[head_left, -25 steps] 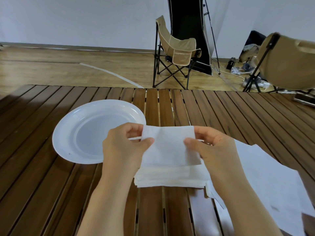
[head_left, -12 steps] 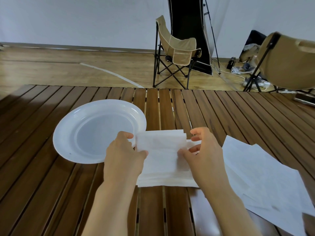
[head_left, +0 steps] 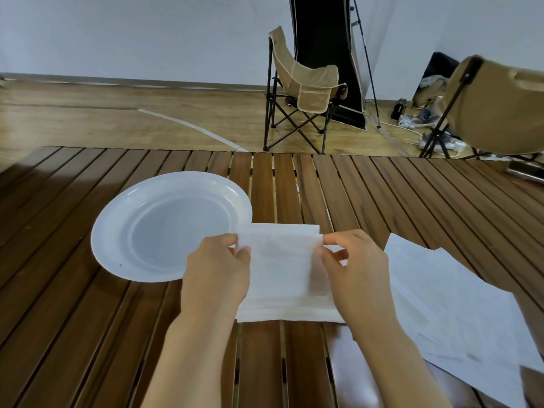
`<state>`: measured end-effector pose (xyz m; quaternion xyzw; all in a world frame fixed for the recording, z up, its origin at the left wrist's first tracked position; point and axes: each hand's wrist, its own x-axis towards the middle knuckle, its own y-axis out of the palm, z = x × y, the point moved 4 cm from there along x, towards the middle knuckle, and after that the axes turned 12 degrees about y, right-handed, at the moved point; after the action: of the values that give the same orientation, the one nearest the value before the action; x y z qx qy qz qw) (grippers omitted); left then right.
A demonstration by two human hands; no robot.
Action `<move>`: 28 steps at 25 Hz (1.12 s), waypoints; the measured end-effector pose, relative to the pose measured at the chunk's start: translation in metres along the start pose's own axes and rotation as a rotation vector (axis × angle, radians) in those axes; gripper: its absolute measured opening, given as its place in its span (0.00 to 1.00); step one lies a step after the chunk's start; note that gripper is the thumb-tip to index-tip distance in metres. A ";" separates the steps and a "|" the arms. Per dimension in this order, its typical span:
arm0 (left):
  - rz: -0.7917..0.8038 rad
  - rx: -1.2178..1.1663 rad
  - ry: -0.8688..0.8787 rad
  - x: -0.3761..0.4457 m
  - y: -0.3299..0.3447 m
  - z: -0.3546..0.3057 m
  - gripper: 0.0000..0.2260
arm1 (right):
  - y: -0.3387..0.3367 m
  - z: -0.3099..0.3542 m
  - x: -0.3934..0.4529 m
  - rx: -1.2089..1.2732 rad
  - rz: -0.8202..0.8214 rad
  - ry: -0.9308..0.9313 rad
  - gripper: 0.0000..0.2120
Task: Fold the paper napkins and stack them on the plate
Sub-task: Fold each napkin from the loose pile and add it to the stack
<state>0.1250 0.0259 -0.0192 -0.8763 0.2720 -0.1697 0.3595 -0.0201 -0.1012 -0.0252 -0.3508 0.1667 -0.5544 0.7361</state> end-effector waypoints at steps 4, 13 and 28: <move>0.004 -0.013 -0.007 0.000 0.000 0.000 0.16 | -0.002 0.001 0.000 0.025 -0.001 -0.004 0.06; -0.147 -0.056 0.030 -0.010 -0.014 -0.012 0.16 | -0.034 -0.057 0.013 -0.581 0.148 0.423 0.11; -0.157 -0.099 0.105 -0.010 -0.015 -0.023 0.11 | -0.045 -0.063 0.022 -0.416 -0.048 0.400 0.12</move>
<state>0.1112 0.0282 0.0060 -0.9015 0.2289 -0.2296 0.2866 -0.0843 -0.1494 -0.0349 -0.3818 0.4105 -0.5835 0.5876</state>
